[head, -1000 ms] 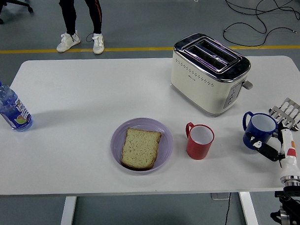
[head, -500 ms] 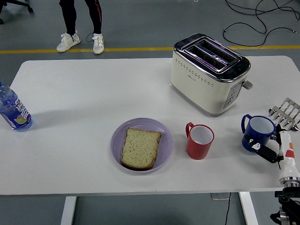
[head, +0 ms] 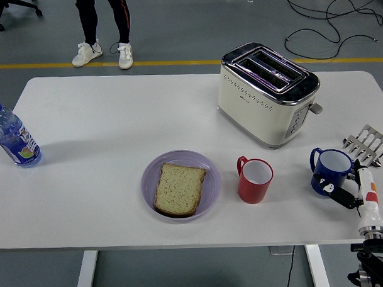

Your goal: Pick up the cup,pour liquid into bread,place the cup on the desk

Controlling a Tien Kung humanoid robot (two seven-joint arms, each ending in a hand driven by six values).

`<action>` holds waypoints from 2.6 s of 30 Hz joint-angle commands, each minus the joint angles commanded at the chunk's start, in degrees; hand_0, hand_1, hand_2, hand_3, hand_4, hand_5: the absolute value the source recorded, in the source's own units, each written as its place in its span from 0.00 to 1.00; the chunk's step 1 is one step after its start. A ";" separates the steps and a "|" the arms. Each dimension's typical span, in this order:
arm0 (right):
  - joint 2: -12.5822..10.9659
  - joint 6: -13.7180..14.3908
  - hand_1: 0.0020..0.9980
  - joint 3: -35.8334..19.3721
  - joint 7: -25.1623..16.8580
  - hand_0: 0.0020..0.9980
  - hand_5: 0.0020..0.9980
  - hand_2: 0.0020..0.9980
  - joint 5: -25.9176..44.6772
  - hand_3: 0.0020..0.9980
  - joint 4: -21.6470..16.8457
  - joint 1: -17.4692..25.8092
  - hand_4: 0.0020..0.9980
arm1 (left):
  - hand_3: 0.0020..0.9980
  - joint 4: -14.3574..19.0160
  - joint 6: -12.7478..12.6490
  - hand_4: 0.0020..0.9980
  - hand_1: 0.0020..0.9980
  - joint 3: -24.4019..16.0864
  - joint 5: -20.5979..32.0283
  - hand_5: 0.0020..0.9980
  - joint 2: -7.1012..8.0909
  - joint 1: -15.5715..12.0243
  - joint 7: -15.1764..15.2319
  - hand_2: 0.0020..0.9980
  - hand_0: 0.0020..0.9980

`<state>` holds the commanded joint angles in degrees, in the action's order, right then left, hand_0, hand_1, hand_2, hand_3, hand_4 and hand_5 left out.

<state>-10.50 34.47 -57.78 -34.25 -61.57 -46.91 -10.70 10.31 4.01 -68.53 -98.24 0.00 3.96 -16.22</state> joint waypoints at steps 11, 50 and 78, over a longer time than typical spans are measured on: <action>0.23 0.26 0.54 -1.17 1.09 0.59 0.01 0.75 -2.33 0.94 -0.49 0.30 0.85 | 0.59 0.00 0.08 0.32 0.69 -0.30 -0.31 0.89 0.00 0.10 -0.01 0.71 0.66; 0.08 -2.58 0.75 -3.83 5.10 0.80 0.00 0.95 -7.57 1.00 -2.47 2.98 0.91 | 0.59 0.00 0.35 0.32 0.69 0.67 -0.61 0.88 0.00 -0.60 -0.17 0.71 0.66; -1.05 -2.84 0.87 -9.08 8.70 0.90 0.00 1.00 -12.72 1.00 -18.61 6.31 0.91 | 0.59 0.00 0.39 0.32 0.69 -0.07 -1.35 0.88 0.00 -0.06 -0.13 0.71 0.66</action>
<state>-11.55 31.63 -66.86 -25.55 -74.29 -65.52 -4.39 10.31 4.40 -68.60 -99.59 0.00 3.89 -16.35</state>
